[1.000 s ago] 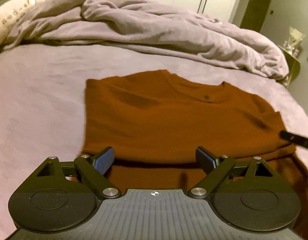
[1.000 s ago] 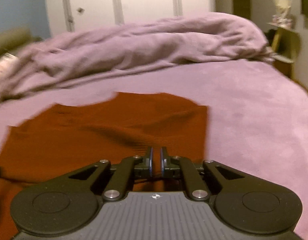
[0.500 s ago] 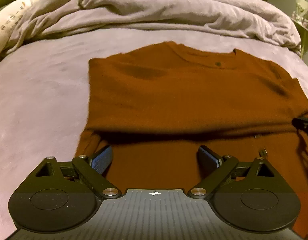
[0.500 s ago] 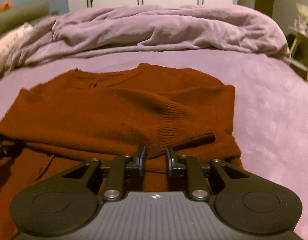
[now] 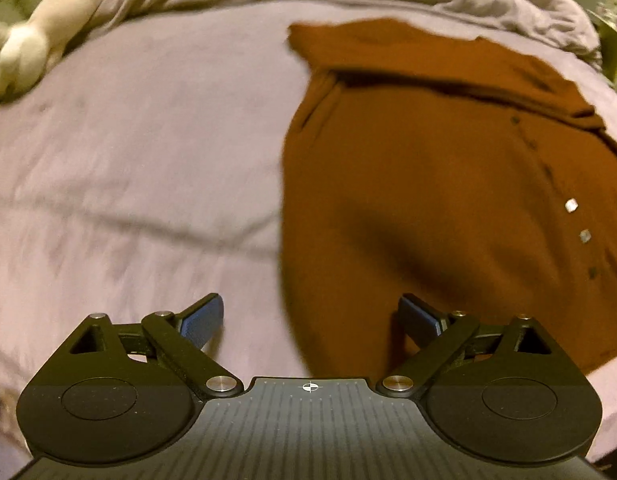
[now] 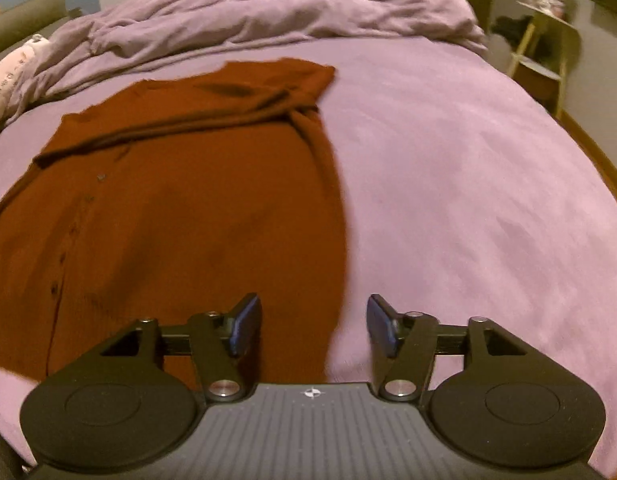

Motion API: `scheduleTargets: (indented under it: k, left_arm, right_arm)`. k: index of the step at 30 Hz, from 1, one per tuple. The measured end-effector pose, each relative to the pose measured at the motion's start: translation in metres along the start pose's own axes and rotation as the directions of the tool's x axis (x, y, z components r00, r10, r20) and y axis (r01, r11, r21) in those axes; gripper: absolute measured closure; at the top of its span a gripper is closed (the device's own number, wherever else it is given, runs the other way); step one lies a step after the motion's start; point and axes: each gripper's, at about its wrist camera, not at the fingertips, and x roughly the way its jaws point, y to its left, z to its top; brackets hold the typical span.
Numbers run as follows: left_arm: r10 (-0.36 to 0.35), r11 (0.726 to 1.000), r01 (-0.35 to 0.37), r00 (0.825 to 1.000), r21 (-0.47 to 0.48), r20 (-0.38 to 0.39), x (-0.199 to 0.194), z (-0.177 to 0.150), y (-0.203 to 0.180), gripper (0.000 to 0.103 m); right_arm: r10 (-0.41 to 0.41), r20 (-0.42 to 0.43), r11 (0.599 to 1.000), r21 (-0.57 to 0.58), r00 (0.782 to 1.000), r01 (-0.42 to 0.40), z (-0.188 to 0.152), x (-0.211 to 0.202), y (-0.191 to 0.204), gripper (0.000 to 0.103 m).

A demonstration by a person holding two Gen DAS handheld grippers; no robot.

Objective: Fold small clothes
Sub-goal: 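Grasp the hem with both grippers and fold it up toward the collar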

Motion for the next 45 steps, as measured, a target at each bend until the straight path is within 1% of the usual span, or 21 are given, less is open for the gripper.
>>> scheduleTargets:
  k: [3, 5, 6, 8, 10, 12, 15, 17, 18, 20, 24, 25, 26, 30, 31, 33, 35, 37, 40, 42, 45]
  left_arm:
    - [-0.072, 0.995, 0.070, 0.997, -0.073, -0.032, -0.001, -0.006, 0.008, 0.007]
    - [-0.119, 0.990, 0.117, 0.992, -0.078, -0.028, -0.004, -0.006, 0.007, 0.017]
    - [-0.135, 0.988, 0.132, 0.990, -0.076, -0.035, -0.004, -0.006, 0.006, 0.022]
    - [-0.147, 0.987, 0.144, 0.988, -0.064, -0.046, -0.004, -0.005, 0.003, 0.024]
    - [-0.163, 0.986, 0.161, 0.985, -0.042, -0.054, -0.003, -0.005, 0.001, 0.025]
    - [-0.172, 0.985, 0.170, 0.983, -0.024, -0.058, -0.002, -0.005, 0.000, 0.026]
    - [-0.213, 0.977, 0.211, 0.975, -0.040, -0.064, -0.003, -0.002, 0.003, 0.040]
    - [-0.244, 0.969, 0.240, 0.967, -0.062, -0.073, -0.001, 0.001, 0.006, 0.059]
    - [-0.256, 0.965, 0.250, 0.964, -0.073, -0.077, 0.000, 0.004, 0.007, 0.063]
    - [-0.273, 0.961, 0.267, 0.958, -0.072, -0.087, 0.002, 0.007, 0.008, 0.084]
    - [-0.271, 0.962, 0.268, 0.958, -0.041, -0.094, 0.002, 0.008, 0.004, 0.090]
    - [-0.274, 0.962, 0.271, 0.957, -0.038, -0.094, 0.002, 0.009, 0.004, 0.091]
    - [-0.278, 0.961, 0.275, 0.956, -0.039, -0.096, 0.002, 0.009, 0.005, 0.091]
    - [-0.300, 0.953, 0.293, 0.949, -0.077, -0.100, 0.004, 0.009, 0.011, 0.091]
    - [-0.313, 0.948, 0.305, 0.944, -0.090, -0.106, 0.004, 0.008, 0.013, 0.088]
    - [-0.344, 0.937, 0.332, 0.932, -0.111, -0.117, 0.005, 0.008, 0.016, 0.072]
    - [-0.364, 0.930, 0.353, 0.924, -0.103, -0.118, 0.005, 0.007, 0.014, 0.066]
    - [-0.364, 0.931, 0.356, 0.923, -0.085, -0.125, 0.007, 0.008, 0.010, 0.066]
    - [-0.371, 0.929, 0.366, 0.917, -0.064, -0.148, 0.010, 0.010, 0.004, 0.090]
    - [-0.383, 0.924, 0.379, 0.911, -0.052, -0.151, 0.009, 0.013, 0.002, 0.091]
    - [-0.417, 0.909, 0.414, 0.903, -0.054, -0.106, -0.005, 0.027, 0.002, 0.092]
  right_arm:
    - [0.045, -0.033, 0.998, 0.042, 0.998, -0.043, -0.006, -0.001, -0.009, 0.045]
    - [0.067, -0.033, 0.996, 0.055, 0.997, -0.065, -0.006, -0.001, -0.011, 0.056]
    - [0.076, -0.035, 0.995, 0.064, 0.996, -0.073, -0.006, -0.001, -0.012, 0.058]
    - [0.088, -0.040, 0.994, 0.075, 0.995, -0.085, -0.007, -0.001, -0.012, 0.070]
    - [0.091, -0.043, 0.993, 0.073, 0.995, -0.088, -0.007, -0.001, -0.011, 0.071]
    - [0.091, -0.071, 0.994, 0.071, 0.993, -0.086, -0.008, 0.004, -0.011, 0.071]
    - [0.140, -0.089, 0.983, 0.131, 0.986, -0.128, -0.010, 0.008, -0.022, 0.069]
    - [0.169, -0.098, 0.975, 0.162, 0.981, -0.151, -0.009, 0.009, -0.027, 0.068]
    - [0.185, -0.104, 0.970, 0.178, 0.977, -0.165, -0.008, 0.010, -0.029, 0.068]
    - [0.206, -0.111, 0.963, 0.199, 0.972, -0.181, -0.007, 0.012, -0.033, 0.068]
    - [0.217, -0.109, 0.961, 0.197, 0.970, -0.193, -0.006, 0.013, -0.036, 0.081]
    - [0.225, -0.105, 0.959, 0.199, 0.969, -0.201, -0.006, 0.012, -0.036, 0.091]
    - [0.241, -0.100, 0.954, 0.208, 0.965, -0.217, -0.007, 0.011, -0.037, 0.097]
    - [0.246, -0.101, 0.952, 0.211, 0.964, -0.221, -0.007, 0.012, -0.036, 0.097]
    - [0.256, -0.110, 0.948, 0.220, 0.960, -0.228, -0.007, 0.014, -0.037, 0.094]
    - [0.290, -0.122, 0.933, 0.257, 0.949, -0.252, -0.007, 0.015, -0.041, 0.093]
    - [0.311, -0.129, 0.923, 0.279, 0.942, -0.266, -0.006, 0.016, -0.043, 0.092]
    - [0.332, -0.127, 0.912, 0.298, 0.935, -0.283, -0.006, 0.017, -0.044, 0.091]
    - [0.350, -0.128, 0.903, 0.309, 0.928, -0.298, -0.006, 0.020, -0.043, 0.092]
    - [0.364, -0.129, 0.896, 0.317, 0.922, -0.309, -0.005, 0.021, -0.043, 0.098]
    - [0.402, -0.090, 0.873, 0.338, 0.911, -0.351, 0.002, 0.017, -0.044, 0.098]
